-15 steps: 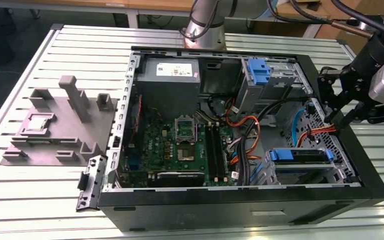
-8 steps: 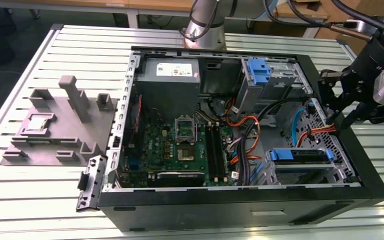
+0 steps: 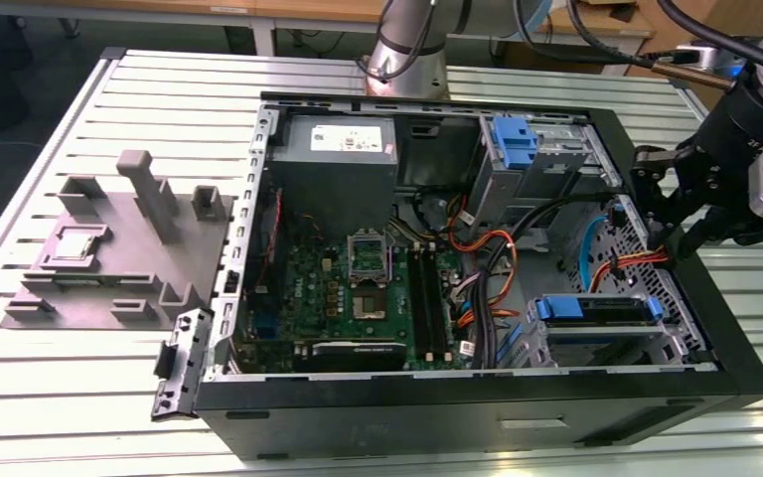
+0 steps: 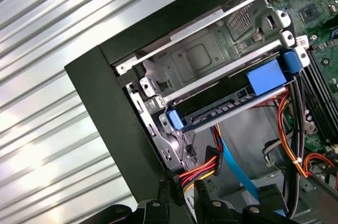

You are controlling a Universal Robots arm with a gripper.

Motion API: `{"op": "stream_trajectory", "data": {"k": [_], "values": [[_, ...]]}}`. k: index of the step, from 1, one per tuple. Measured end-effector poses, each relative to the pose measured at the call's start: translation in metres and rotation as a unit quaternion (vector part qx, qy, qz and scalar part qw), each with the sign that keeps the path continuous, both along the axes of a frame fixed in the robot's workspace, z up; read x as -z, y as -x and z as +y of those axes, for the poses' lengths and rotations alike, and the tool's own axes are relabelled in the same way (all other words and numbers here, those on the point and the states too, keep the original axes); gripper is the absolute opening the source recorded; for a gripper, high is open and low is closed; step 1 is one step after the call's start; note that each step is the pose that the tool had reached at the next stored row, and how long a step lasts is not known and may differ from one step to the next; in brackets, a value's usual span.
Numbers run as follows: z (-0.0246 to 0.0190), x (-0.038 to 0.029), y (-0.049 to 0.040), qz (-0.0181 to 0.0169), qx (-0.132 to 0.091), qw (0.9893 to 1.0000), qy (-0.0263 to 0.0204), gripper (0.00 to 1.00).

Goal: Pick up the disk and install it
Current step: 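Insert the first disk wire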

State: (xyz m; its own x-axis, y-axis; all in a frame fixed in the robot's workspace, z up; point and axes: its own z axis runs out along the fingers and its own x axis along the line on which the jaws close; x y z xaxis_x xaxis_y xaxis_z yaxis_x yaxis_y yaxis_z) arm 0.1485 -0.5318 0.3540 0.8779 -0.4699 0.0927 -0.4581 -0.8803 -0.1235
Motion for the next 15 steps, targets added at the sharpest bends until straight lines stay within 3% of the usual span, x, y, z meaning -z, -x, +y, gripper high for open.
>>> {"op": "stream_trajectory", "data": {"k": [2, 7, 15], "values": [[-0.0005, 0.0007, 0.0001, -0.0024, -0.008, 1.0, -0.0001, 0.32], [-0.0031, 0.0018, 0.0, -0.0122, -0.022, 0.9997, 0.0, 0.32], [-0.0053, 0.0034, 0.0034, -0.0155, -0.036, 0.9992, 0.0016, 0.32]]}}
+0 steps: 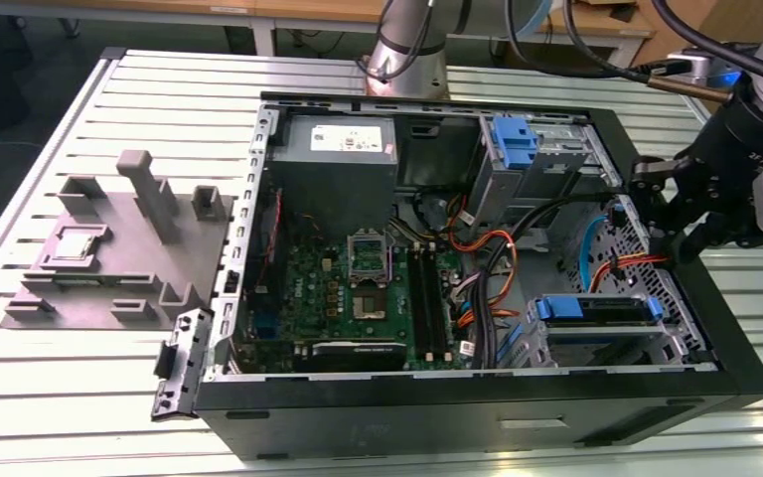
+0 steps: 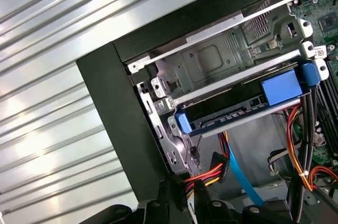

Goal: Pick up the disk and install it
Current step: 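Insert the first disk wire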

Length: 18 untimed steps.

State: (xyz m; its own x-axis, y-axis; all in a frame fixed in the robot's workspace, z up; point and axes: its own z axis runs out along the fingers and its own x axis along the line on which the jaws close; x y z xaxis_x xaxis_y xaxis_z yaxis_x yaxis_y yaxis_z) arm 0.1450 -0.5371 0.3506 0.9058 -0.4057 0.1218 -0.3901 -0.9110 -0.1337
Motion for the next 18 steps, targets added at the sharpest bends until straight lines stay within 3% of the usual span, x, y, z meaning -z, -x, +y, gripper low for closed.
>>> {"op": "stream_trajectory", "data": {"k": [5, 8, 18], "values": [[0.0, 0.0009, 0.0, -0.0037, -0.001, 1.0, 0.0045, 0.31], [0.0, 0.0007, 0.0, -0.0041, -0.001, 1.0, 0.006, 0.18], [0.0, -0.004, 0.0, -0.0041, -0.001, 0.9999, 0.0102, 0.17]]}}
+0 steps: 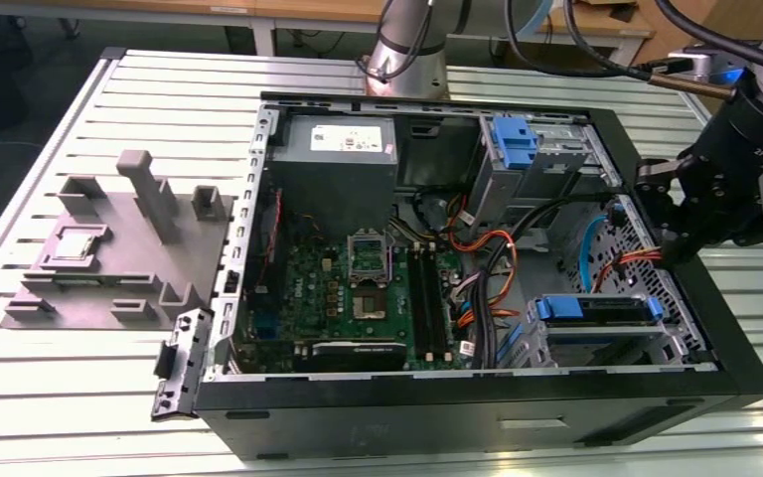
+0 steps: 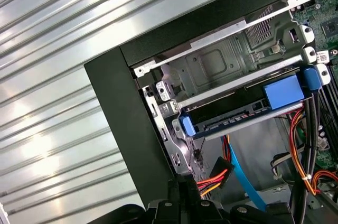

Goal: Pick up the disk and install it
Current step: 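Insert the first disk wire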

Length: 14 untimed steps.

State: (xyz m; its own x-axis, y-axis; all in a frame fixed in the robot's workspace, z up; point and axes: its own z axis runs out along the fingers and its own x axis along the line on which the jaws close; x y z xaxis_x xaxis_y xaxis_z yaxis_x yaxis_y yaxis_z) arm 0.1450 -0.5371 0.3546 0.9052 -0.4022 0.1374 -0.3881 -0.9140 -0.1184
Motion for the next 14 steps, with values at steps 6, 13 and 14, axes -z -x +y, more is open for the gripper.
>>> {"op": "stream_trajectory", "data": {"k": [6, 13, 14], "values": [[-0.0003, -0.0002, 0.0064, 0.0, 0.0, 1.0, 0.0003, 0.17], [-0.0009, -0.0001, 0.0176, 0.0, 0.028, 0.9996, 0.0001, 0.17], [-0.001, -0.0001, 0.0176, 0.0, 0.037, 0.9993, 0.0001, 0.17]]}}
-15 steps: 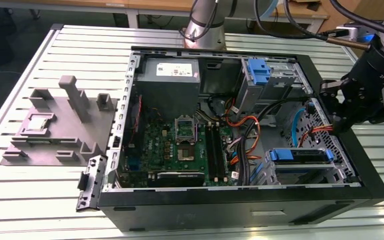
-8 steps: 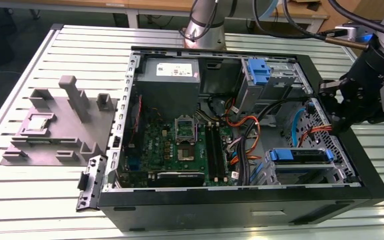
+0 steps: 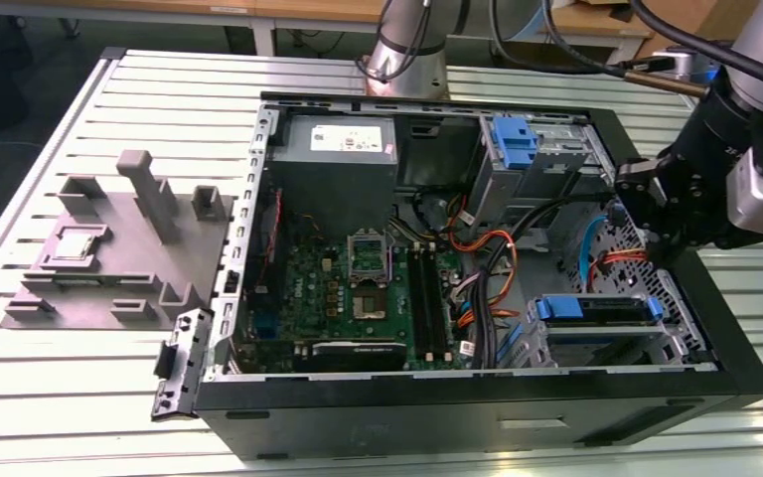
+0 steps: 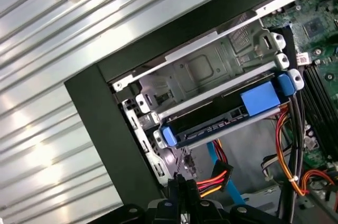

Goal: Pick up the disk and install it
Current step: 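Insert the first disk wire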

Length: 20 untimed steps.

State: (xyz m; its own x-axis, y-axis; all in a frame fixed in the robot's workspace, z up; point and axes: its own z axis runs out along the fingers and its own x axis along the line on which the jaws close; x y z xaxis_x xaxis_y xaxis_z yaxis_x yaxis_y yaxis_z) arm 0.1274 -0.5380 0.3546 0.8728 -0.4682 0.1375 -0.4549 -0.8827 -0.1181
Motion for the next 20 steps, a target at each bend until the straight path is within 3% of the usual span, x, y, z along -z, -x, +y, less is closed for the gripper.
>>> {"op": "stream_trajectory", "data": {"k": [5, 10, 17, 20], "values": [[0.0, 0.0001, 0.0, 0.0, 0.045, 0.999, 0.0, 0.17], [0.0, 0.0003, 0.0, 0.0, 0.089, 0.996, -0.0001, 0.17], [0.0, 0.0003, 0.004, 0.0, 0.093, 0.9956, -0.0001, 0.17], [0.0, 0.0002, 0.0041, 0.0004, 0.108, 0.9941, 0.0003, 0.17]]}}
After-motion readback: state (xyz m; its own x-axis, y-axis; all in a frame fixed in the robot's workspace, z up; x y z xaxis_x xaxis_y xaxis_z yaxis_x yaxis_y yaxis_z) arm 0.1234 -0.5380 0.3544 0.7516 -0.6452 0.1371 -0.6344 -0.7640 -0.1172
